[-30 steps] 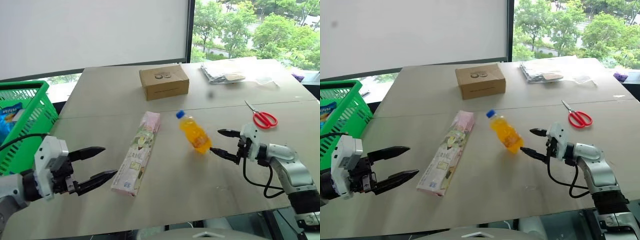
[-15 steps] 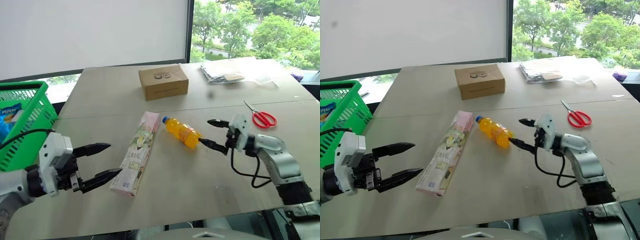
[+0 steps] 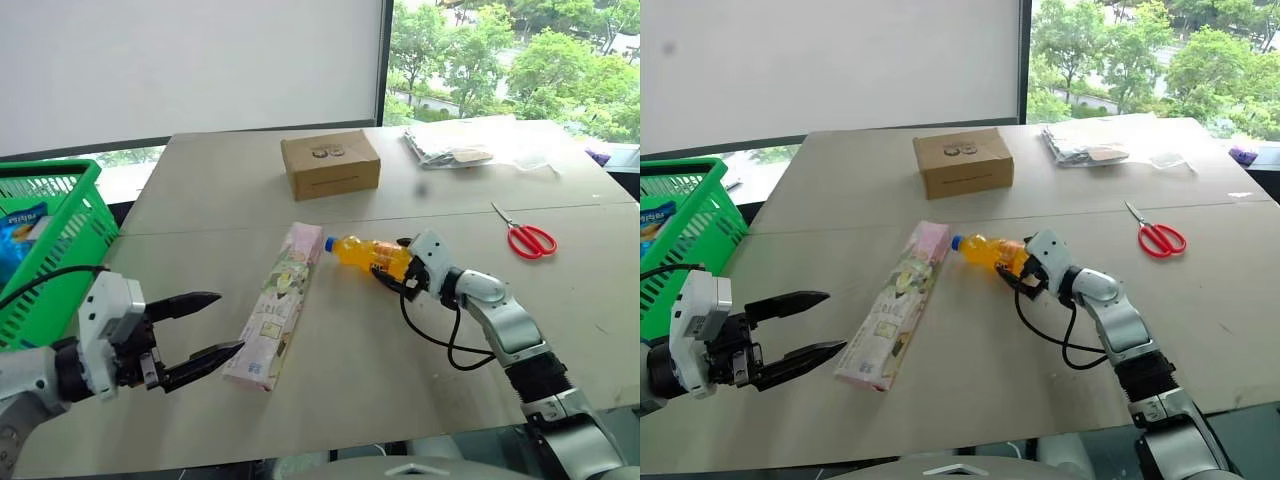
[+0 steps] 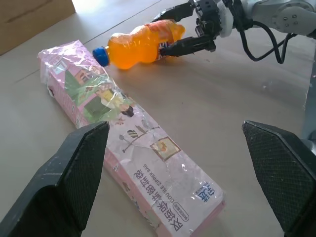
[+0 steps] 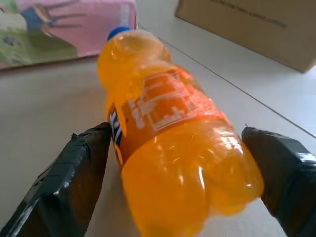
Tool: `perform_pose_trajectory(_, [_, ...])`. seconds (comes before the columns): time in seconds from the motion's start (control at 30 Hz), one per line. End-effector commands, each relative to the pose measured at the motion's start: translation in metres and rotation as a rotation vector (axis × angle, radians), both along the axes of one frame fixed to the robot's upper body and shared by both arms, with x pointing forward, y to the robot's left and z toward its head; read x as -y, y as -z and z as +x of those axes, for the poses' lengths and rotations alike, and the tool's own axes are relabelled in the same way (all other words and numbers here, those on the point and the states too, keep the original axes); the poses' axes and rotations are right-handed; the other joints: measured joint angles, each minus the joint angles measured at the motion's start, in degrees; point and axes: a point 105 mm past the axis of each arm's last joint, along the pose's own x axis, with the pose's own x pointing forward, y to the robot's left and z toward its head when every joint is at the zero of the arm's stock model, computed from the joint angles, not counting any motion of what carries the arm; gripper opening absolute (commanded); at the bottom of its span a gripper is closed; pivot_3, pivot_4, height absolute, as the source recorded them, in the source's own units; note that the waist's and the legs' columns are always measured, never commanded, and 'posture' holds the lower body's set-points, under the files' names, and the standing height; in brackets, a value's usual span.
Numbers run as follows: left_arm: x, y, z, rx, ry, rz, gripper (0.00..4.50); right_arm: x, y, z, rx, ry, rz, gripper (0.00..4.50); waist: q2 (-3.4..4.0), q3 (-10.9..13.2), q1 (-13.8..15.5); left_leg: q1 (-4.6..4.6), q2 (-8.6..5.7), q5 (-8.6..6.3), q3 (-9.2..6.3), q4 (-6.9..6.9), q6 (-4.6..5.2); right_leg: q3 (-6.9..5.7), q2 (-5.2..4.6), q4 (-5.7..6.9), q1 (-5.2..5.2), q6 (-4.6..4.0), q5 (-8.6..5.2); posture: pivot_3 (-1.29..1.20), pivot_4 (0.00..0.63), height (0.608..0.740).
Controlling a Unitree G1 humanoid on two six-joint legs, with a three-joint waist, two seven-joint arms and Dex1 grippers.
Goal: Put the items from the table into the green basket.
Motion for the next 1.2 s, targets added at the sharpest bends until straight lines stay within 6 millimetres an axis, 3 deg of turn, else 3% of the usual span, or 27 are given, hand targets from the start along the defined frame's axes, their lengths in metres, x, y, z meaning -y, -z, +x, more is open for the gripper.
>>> perform_pose_trajectory(0.03, [0.002, -0.008, 0.0, 0.053, 0.012, 0.025, 4.44, -0.009, -0.007, -0.004, -0.006, -0.021, 0.043, 4.5, 0.0, 0.0, -0.11, -0.01, 0.0, 0.0, -0.01, 0.0, 0.0, 0.0, 0.01, 0.0, 0.0, 0.0, 0.0, 0.17, 0.007, 0.724])
perform_pose_trajectory(0.33, [0.0, -0.007, 0.003, 0.053, 0.01, 0.045, 4.44, -0.019, -0.008, -0.003, -0.041, -0.037, 0.08, 4.5, 0.0, 0.0, -0.11, -0.01, 0.01, 0.0, 0.03, 0.0, 0.0, 0.02, 0.04, 0.02, -0.04, 0.0, 0.0, 0.16, 0.009, 0.724])
perform_pose_trajectory(0.47, [-0.001, -0.006, 0.003, 0.049, 0.01, 0.043, 4.5, -0.018, -0.007, -0.002, -0.064, -0.027, 0.076, 3.24, 0.0, 0.0, -0.13, -0.01, 0.0, 0.0, 0.05, 0.0, 0.0, 0.02, 0.03, 0.03, -0.03, 0.0, 0.0, 0.15, 0.011, 0.724])
perform_pose_trajectory(0.7, [0.003, -0.002, 0.006, 0.044, 0.012, 0.044, 4.5, -0.019, -0.009, -0.009, -0.07, -0.054, 0.094, 3.2, 0.01, 0.0, -0.1, -0.01, 0.0, 0.0, 0.03, 0.0, 0.0, 0.01, 0.03, 0.02, -0.04, 0.01, 0.0, 0.15, 0.015, 0.724])
perform_pose_trajectory(0.77, [0.008, -0.003, 0.012, 0.058, -0.005, 0.006, 4.5, -0.025, -0.024, -0.013, -0.046, -0.096, 0.161, 3.2, 0.02, 0.02, -0.02, -0.04, -0.01, 0.0, 0.01, 0.0, 0.0, -0.01, 0.03, 0.02, -0.04, 0.01, 0.0, 0.14, 0.018, 0.724])
perform_pose_trajectory(0.97, [0.034, -0.017, 0.043, 0.071, -0.107, -0.323, 4.5, -0.052, -0.099, -0.038, 0.02, -0.305, 0.499, 3.2, 0.05, 0.04, -0.41, -0.25, 0.02, 0.0, -0.01, 0.04, 0.01, 0.02, 0.03, 0.11, -0.24, 0.24, 0.15, 0.12, 0.017, 0.724])
perform_pose_trajectory(1.13, [0.06, -0.038, 0.055, 0.079, -0.09, -0.618, 4.5, -0.067, -0.14, -0.059, 0.029, -0.443, 0.651, 3.2, -0.09, -0.06, -0.16, -0.25, 0.01, 0.0, -0.1, 0.05, 0.01, -0.02, 0.0, 0.18, -0.24, 0.05, 0.28, 0.11, 0.014, 0.724])
perform_pose_trajectory(1.2, [0.07, -0.055, 0.057, 0.091, -0.051, -0.793, 4.5, -0.071, -0.15, -0.067, 0.021, -0.492, 0.686, 3.2, -0.21, -0.15, -0.18, -0.26, -0.01, 0.0, -0.12, 0.06, 0.0, -0.04, 0.0, 0.18, -0.23, 0.01, 0.3, 0.1, 0.013, 0.724])
